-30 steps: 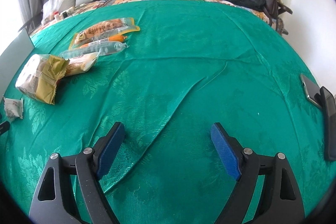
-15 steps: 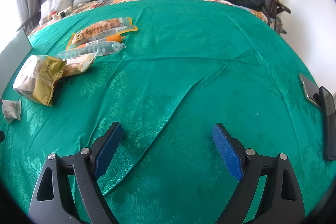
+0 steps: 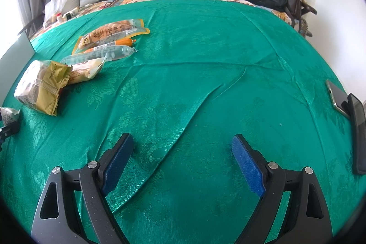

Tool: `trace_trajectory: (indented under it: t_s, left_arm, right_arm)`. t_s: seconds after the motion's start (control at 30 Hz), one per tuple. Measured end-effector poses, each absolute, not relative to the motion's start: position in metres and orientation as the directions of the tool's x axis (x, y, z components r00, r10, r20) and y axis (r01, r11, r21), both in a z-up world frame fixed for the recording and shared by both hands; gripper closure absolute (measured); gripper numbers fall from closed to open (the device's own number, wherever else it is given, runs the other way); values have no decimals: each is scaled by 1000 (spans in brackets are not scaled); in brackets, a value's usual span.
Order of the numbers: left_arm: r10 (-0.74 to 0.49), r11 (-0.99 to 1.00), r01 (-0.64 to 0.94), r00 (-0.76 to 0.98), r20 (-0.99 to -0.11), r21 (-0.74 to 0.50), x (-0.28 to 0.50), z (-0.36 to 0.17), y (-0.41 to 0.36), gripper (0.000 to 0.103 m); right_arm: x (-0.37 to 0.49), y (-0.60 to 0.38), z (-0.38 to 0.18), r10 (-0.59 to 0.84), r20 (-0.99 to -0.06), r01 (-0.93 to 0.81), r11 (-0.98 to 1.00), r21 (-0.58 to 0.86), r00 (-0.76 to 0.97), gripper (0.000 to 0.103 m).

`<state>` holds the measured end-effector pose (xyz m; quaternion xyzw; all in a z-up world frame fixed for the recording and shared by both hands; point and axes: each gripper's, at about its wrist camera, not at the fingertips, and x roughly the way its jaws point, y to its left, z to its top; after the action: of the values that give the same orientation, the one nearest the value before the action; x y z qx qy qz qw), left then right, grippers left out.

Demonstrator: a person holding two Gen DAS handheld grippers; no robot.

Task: Organize snacks
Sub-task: 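Position the left tool fingers around the white snack packet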

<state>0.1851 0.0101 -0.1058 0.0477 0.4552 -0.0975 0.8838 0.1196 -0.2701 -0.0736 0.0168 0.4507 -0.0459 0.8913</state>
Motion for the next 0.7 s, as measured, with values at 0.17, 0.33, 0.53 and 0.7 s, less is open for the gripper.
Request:
trace_trajectory:
  t_s: [0.17,0.33,0.53,0.7]
  left_arm:
    - [-126,977,211,570,-812,-3,185,-105,11,0]
    - [-128,978,210,570,-812,-7,186,-105,12,0]
    - [-129,978,211,570,-812,-7,186,-105,12,0]
    - [-129,978,211,570,-812,-7,186,-106,12,0]
  right_arm:
    - [120,-270,-74,-67,-805,97,995,-11,590,13]
    - [119,-270,-74,-67,-805,97,995,-12,590,13]
    - [120,-270,-74,-67,-805,97,995,-11,589,13]
    - [119,-271,-74,-66,-805,99,995,-9,590,13]
